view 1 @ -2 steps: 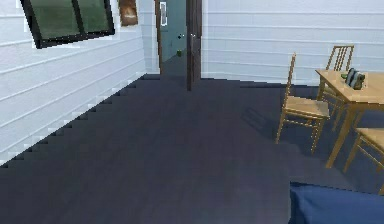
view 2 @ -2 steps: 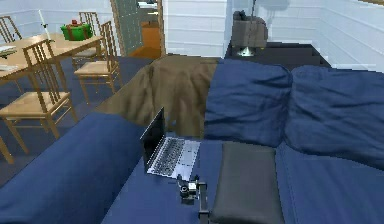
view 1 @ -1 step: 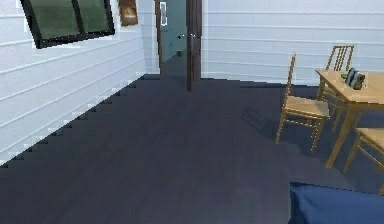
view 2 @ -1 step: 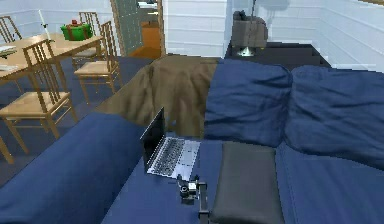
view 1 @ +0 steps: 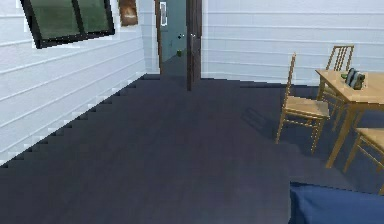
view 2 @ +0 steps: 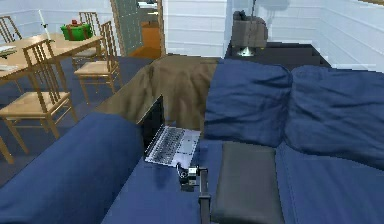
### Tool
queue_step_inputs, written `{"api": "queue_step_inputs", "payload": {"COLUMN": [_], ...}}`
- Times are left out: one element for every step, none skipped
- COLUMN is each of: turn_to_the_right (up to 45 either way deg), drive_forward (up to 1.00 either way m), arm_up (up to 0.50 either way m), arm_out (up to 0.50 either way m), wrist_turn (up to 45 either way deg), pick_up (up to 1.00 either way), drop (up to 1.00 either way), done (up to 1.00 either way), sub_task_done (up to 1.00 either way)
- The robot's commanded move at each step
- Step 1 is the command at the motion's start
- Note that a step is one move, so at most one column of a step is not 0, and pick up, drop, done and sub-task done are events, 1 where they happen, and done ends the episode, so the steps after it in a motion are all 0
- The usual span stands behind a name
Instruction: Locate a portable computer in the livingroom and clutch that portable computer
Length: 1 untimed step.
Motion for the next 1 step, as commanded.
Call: {"api": "queue_step_inputs", "payload": {"turn_to_the_right": [0.0], "drive_forward": [0.00], "arm_up": [0.00], "arm_out": [0.00], "wrist_turn": [0.0], "pick_up": [0.00], "drop": [0.00], "done": [1.00], "sub_task_done": [0.00]}}
